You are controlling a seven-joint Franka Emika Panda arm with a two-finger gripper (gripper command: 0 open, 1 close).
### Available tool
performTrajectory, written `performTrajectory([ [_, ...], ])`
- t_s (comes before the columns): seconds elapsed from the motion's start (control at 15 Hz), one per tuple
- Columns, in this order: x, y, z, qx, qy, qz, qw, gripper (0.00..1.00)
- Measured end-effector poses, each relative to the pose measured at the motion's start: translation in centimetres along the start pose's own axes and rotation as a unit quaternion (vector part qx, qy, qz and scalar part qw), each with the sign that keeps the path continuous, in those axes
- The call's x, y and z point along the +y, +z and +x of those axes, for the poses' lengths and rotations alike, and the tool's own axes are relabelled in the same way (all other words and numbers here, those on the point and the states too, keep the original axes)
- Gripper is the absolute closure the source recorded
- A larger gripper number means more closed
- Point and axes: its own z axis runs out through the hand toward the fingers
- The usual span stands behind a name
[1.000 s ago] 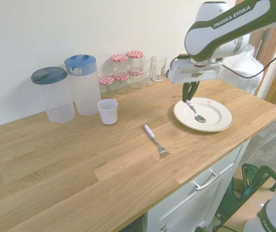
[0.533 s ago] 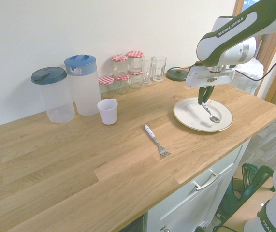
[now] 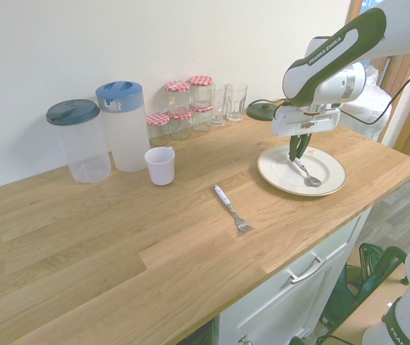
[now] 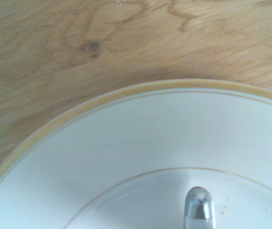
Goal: Put the spoon into the plate
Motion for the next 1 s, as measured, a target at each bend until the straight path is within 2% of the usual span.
performTrajectory([
  [0.67,-1.4,-0.1,-0.5,0.005,-0.012,0.0,1.0,0.0],
  [0.87,-2.5,-4.5,-2.1,0.027,-0.056,-0.011,0.998,0.0],
  [1.0,-4.1,-8.4,-6.5,0.027,-0.101,-0.007,0.994,0.0],
])
